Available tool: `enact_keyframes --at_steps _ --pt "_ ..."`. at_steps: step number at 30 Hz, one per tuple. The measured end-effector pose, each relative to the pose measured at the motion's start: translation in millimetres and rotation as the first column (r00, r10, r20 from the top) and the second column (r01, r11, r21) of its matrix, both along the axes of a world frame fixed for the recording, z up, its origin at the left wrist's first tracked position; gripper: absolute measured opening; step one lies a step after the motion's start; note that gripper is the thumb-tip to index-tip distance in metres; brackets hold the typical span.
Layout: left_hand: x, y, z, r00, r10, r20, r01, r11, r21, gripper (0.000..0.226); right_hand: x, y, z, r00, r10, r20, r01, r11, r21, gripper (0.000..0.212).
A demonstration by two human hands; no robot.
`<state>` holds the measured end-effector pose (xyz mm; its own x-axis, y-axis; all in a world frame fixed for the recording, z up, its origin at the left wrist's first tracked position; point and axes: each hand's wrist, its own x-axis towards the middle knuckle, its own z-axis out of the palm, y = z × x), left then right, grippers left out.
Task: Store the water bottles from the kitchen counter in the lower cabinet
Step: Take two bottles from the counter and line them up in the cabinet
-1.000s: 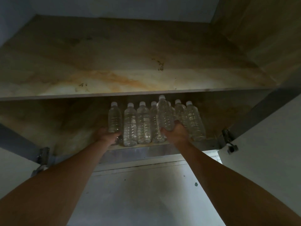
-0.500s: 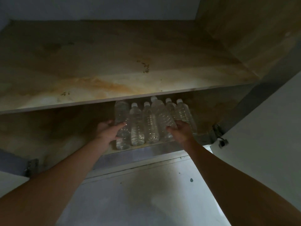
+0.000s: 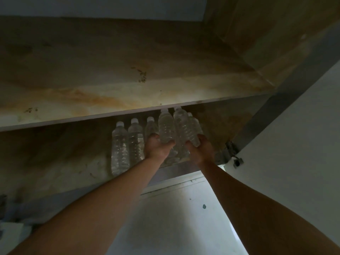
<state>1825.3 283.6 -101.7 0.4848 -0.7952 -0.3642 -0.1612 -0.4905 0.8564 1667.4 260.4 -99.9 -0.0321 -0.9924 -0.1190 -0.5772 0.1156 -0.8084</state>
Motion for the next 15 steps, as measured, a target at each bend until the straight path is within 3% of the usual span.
enact_keyframes --at_steps 5,11,15 --pt "-4 2 0 0.990 -0.063 0.130 0.068 0.997 -0.034 0.040 -7 1 -11 0.992 -0.034 0.124 0.028 0.998 0.050 0.059" --pt "8 13 -2 0.973 -0.087 0.213 0.096 0.995 -0.035 0.027 -10 1 -8 0.994 -0.072 0.078 0.067 0.996 0.063 0.037" --pt "20 18 -5 0.970 -0.137 0.200 0.144 0.989 -0.022 0.033 -9 6 -1 0.996 -0.071 0.046 0.070 0.997 0.017 0.040"
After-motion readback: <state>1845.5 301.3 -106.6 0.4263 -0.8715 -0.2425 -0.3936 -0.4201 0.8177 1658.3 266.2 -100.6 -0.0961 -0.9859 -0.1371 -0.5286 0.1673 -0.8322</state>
